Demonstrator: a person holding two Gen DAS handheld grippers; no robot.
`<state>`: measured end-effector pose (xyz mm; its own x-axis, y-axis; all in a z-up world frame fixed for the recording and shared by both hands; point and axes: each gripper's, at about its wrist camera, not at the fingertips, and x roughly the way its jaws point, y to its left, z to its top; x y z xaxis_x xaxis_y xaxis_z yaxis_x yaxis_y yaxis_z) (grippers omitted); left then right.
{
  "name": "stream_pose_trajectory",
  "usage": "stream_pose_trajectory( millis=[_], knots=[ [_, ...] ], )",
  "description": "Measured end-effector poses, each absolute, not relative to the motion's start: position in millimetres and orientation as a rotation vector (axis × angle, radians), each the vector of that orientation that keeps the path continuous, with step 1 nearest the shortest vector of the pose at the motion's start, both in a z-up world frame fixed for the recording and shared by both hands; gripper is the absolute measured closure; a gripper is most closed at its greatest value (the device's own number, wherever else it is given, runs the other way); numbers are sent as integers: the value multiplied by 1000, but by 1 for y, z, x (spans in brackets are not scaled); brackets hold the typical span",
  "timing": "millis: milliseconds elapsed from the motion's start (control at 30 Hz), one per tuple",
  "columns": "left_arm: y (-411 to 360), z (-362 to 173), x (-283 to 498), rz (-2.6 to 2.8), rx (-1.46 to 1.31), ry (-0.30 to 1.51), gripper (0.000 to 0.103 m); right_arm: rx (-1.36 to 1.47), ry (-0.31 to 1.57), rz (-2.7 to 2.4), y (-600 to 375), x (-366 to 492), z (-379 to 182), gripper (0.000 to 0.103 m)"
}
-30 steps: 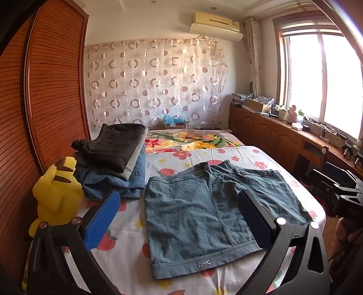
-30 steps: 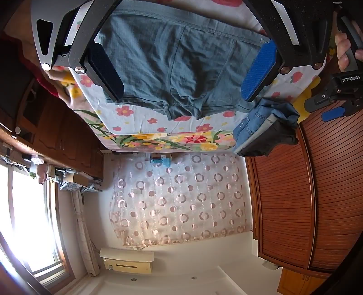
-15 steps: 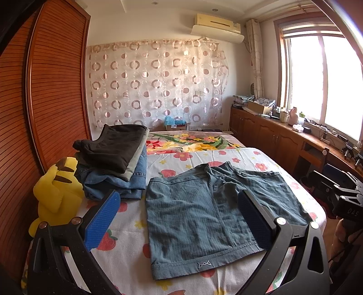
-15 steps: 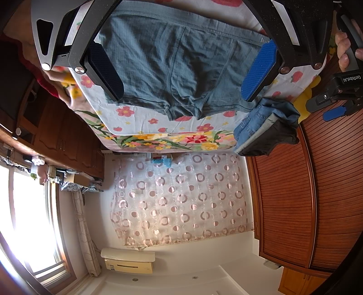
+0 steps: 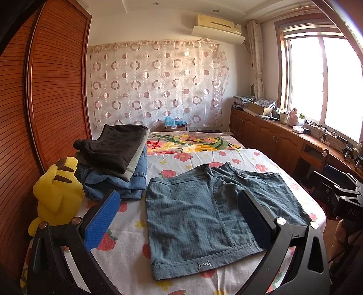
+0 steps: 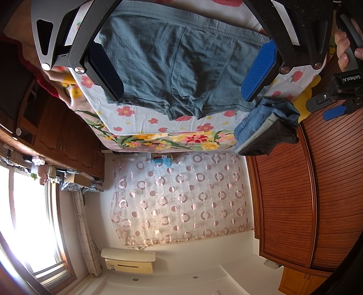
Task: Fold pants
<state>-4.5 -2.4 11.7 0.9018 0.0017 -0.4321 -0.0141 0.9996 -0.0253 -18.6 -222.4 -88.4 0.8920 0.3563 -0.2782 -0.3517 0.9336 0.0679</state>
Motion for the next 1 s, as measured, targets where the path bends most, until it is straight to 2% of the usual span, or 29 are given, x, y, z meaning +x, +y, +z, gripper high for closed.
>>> stream_pose_trajectory(
  millis=[1000],
  knots=[
    [-2,11,-6,9,-30,440,0,17,286,367,-222,-17,-90,0]
  ],
)
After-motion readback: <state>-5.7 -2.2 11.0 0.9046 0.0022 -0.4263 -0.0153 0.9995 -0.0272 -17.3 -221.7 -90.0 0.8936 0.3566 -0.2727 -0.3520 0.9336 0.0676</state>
